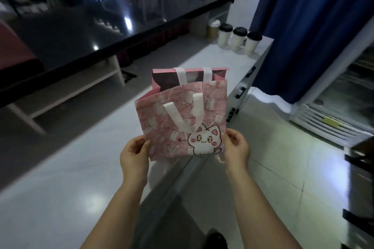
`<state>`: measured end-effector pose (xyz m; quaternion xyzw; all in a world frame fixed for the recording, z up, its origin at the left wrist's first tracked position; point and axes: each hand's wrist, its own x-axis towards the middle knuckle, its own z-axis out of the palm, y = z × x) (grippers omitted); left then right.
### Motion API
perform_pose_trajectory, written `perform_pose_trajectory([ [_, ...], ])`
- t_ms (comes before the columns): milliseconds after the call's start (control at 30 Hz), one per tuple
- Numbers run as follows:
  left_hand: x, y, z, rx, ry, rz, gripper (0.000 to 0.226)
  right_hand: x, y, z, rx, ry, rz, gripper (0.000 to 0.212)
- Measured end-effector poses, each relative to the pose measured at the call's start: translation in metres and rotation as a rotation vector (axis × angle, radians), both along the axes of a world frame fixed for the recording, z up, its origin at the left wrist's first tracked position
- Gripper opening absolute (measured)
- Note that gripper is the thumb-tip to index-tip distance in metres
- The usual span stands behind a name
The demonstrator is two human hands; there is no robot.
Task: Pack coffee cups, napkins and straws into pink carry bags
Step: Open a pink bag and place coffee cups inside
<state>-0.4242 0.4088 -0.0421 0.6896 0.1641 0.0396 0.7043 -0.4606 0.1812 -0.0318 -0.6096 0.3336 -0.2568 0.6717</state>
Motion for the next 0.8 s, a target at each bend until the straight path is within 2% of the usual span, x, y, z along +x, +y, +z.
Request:
perform_pose_trajectory([
  [100,0.027,-0.077,0.005,-0.068,-0.025,-0.004,0.018,0.017,-0.071,0.012,-0.016,-0.041,-0.021,0.009],
  [333,0.09,-0.223,0.028,-0.077,-0.093,-0.03,0.013,0.077,-0.22,0.031,0.007,-0.089,0.004,0.009],
  [567,0.17,-0.281,0.038,-0.099,-0.121,0.057,0.017,0.185,-0.285,0.03,0.017,-0.08,0.131,0.012],
  [800,0.305,-0.313,0.027,-0.102,-0.169,0.134,0.021,0.332,-0.321,0.026,0.028,-0.053,0.267,0.008],
])
